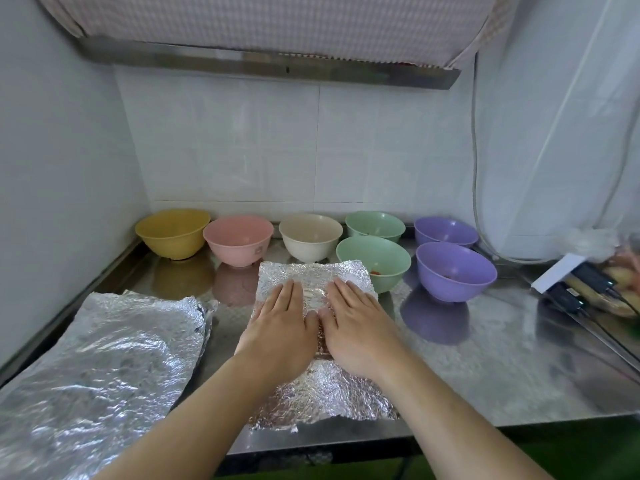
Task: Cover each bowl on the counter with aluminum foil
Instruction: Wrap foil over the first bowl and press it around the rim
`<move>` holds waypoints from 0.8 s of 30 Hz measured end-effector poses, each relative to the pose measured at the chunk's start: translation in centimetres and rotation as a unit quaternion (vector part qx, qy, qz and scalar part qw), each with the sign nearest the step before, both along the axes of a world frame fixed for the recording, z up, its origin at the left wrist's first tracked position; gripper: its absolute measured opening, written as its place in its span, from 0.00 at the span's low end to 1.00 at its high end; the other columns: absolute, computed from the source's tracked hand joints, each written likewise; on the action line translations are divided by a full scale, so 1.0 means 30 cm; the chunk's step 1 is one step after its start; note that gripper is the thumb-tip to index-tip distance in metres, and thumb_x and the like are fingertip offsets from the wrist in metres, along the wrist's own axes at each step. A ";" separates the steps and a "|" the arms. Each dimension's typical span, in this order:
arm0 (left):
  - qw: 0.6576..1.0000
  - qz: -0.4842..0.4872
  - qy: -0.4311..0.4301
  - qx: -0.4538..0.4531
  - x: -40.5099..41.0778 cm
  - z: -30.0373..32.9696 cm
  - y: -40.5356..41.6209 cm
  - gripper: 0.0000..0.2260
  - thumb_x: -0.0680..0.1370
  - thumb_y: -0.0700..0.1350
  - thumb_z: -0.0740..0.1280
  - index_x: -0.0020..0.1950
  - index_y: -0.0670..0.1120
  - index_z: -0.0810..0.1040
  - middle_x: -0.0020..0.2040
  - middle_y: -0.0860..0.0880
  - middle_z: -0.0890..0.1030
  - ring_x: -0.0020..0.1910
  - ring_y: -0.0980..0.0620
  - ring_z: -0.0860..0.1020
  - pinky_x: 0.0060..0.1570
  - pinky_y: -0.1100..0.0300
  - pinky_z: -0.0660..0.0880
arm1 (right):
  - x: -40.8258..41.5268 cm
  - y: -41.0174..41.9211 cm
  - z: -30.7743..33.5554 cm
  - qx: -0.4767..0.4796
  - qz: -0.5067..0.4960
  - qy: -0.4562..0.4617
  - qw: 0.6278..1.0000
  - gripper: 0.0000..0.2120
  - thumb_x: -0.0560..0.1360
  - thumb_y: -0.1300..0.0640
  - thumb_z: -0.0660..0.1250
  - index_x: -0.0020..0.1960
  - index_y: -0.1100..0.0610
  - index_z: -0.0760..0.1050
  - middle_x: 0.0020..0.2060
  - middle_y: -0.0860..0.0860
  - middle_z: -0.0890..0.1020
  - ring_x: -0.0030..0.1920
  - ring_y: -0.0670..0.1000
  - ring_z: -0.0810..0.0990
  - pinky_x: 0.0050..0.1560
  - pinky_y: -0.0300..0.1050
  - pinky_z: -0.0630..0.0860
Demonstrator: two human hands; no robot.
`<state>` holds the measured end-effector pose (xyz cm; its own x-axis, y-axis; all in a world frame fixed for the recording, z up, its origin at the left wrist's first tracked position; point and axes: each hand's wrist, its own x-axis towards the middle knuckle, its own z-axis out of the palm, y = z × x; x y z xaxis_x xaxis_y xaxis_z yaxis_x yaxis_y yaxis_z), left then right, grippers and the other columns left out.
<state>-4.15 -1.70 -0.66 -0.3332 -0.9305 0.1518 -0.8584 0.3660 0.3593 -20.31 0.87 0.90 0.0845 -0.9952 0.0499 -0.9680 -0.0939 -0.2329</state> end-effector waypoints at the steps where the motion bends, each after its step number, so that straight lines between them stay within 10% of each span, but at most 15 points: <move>1: 1.000 0.000 -0.002 0.001 0.000 0.002 0.002 0.35 0.81 0.59 0.44 0.85 0.45 0.52 0.86 0.47 0.52 0.85 0.47 0.49 0.82 0.46 0.50 | 0.001 0.002 0.002 -0.002 0.002 0.003 1.000 0.31 0.87 0.43 0.42 0.87 0.54 0.43 0.86 0.48 0.43 0.85 0.48 0.40 0.85 0.52 0.42; 9: 0.998 -0.029 -0.039 -0.032 -0.028 0.040 -0.037 0.27 0.86 0.53 0.49 0.85 0.46 0.54 0.85 0.48 0.57 0.84 0.48 0.54 0.82 0.48 0.49 | -0.005 -0.008 0.017 0.006 0.010 -0.004 1.000 0.30 0.87 0.48 0.45 0.87 0.53 0.43 0.86 0.48 0.43 0.85 0.49 0.42 0.85 0.52 0.44; 15: 0.972 -0.104 -0.199 -0.062 -0.019 0.025 -0.051 0.43 0.72 0.55 0.24 0.85 0.41 0.43 0.86 0.43 0.43 0.85 0.43 0.44 0.82 0.44 0.47 | -0.030 -0.095 0.055 -0.005 0.062 -0.020 0.998 0.28 0.87 0.50 0.46 0.86 0.54 0.52 0.86 0.47 0.53 0.85 0.47 0.48 0.85 0.49 0.47; 21: 0.951 -0.193 -0.210 -0.122 0.042 0.012 -0.088 0.24 0.84 0.45 0.49 0.72 0.34 0.74 0.76 0.31 0.70 0.74 0.31 0.72 0.66 0.34 0.74 | -0.045 -0.154 -0.033 -0.021 0.063 0.021 0.998 0.41 0.79 0.40 0.33 0.84 0.58 0.58 0.82 0.52 0.63 0.83 0.50 0.57 0.82 0.53 0.56; 24: 0.958 -0.176 -0.181 -0.137 0.026 0.023 -0.084 0.32 0.83 0.51 0.39 0.81 0.39 0.64 0.82 0.39 0.61 0.81 0.39 0.62 0.77 0.40 0.64 | -0.032 -0.114 0.000 -0.003 0.033 -0.003 0.999 0.36 0.82 0.41 0.38 0.85 0.56 0.56 0.84 0.51 0.61 0.83 0.50 0.56 0.83 0.52 0.55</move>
